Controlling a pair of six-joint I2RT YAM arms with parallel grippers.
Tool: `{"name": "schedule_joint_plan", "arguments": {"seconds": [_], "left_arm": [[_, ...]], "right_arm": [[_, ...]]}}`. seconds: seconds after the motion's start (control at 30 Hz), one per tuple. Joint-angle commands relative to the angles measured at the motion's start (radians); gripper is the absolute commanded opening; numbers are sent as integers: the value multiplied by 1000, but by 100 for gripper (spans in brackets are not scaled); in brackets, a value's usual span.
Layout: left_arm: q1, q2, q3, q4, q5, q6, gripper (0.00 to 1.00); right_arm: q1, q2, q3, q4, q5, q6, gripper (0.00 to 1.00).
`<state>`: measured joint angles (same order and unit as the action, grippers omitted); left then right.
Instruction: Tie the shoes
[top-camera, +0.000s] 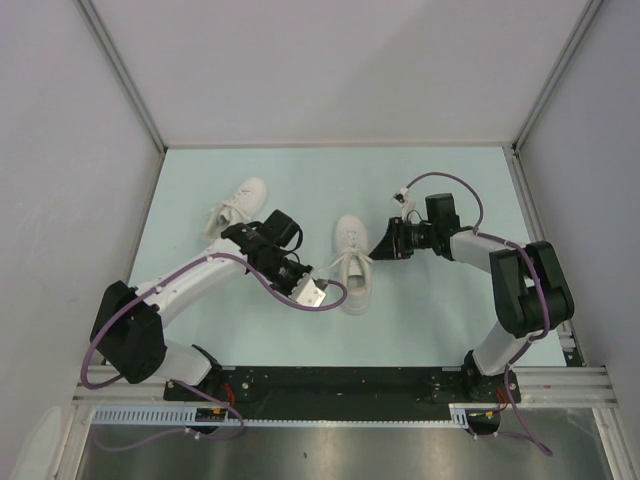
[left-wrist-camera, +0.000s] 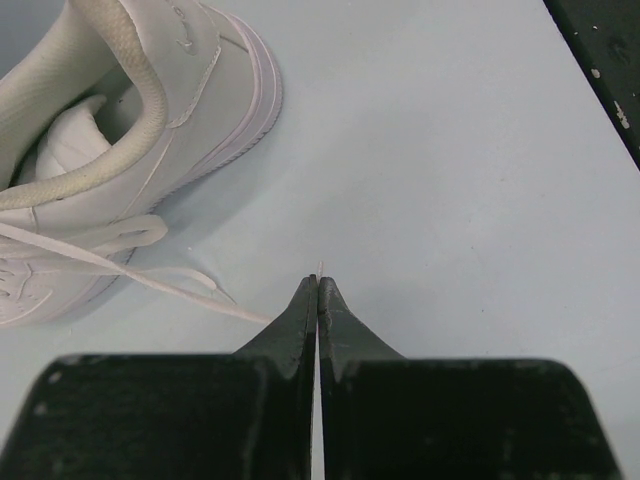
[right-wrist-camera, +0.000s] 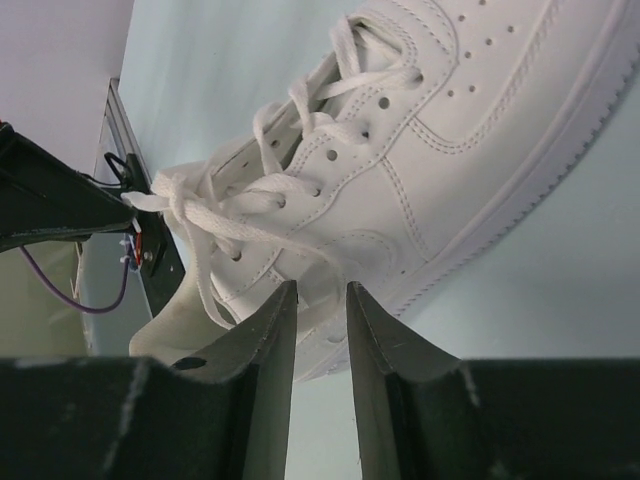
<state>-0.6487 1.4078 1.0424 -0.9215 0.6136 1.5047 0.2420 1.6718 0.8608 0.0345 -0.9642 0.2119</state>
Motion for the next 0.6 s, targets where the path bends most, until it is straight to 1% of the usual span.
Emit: {"name": "schedule_joint_plan", "arguments": {"seconds": [0.0, 0.07, 0.13, 0.23, 0.27, 0.3, 0.37, 0.47, 0.5, 0.53, 0.57], "left_arm": [[6, -9, -8, 16, 58, 43, 0], [6, -6, -7, 16, 60, 43, 0], [6, -3, -4, 15, 60, 40, 0], [6, -3, -1, 15, 61, 37, 0], [6, -3, 1, 13, 60, 35, 0], [6, -3, 1, 13, 61, 37, 0], [6, -1, -1, 15, 63, 37, 0], [6, 0, -1, 18, 60, 37, 0], [6, 3, 1, 21, 60, 34, 0], [6, 5, 1, 23, 60, 31, 0], [6, 8, 2, 24, 58, 29, 0]], "right_arm": [[-4, -15, 30, -28, 33, -11, 33], [3, -26, 30, -27, 48, -12, 34], [8, -26, 30, -25, 76, -11, 40], [22, -21, 30, -28, 91, -14, 47], [26, -21, 30, -28, 94, -19, 47], [31, -15, 30, -57, 94, -20, 47], [31, -6, 30, -62, 81, -26, 43], [17, 17, 30, -50, 35, -10, 28], [4, 22, 30, -42, 9, -3, 15], [-4, 29, 30, -44, -4, 6, 6], [-12, 29, 30, -13, -10, 23, 0]]}}
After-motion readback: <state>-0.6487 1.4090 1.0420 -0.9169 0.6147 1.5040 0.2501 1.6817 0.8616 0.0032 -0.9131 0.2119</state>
